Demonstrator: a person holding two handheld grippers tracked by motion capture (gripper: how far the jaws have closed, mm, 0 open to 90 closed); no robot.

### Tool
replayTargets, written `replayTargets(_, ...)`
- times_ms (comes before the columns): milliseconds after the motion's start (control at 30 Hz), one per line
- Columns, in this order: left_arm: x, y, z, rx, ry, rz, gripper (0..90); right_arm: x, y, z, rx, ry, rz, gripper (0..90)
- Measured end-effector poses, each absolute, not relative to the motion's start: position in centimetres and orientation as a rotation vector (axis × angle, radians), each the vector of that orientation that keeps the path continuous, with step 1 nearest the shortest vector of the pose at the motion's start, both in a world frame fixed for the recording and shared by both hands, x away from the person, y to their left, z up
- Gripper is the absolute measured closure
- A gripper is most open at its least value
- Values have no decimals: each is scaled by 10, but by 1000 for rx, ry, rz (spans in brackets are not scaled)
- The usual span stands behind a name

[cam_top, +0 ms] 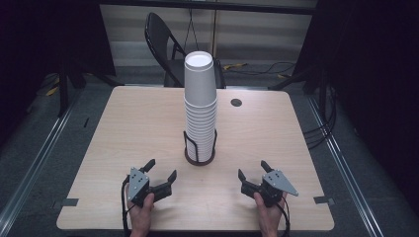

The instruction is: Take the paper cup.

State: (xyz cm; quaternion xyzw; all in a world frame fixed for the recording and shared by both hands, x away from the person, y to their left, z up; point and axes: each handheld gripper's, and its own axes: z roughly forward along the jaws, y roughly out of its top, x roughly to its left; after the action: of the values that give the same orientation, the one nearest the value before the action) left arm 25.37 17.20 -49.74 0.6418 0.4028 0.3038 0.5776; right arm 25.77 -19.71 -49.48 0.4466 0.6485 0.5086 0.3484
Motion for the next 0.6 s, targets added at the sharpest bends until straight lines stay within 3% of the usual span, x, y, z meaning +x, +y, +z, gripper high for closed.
replayTargets(600, 254, 173, -497, 1498, 934, 701, 162, 262, -194, -489, 1139, 1770, 1410, 186)
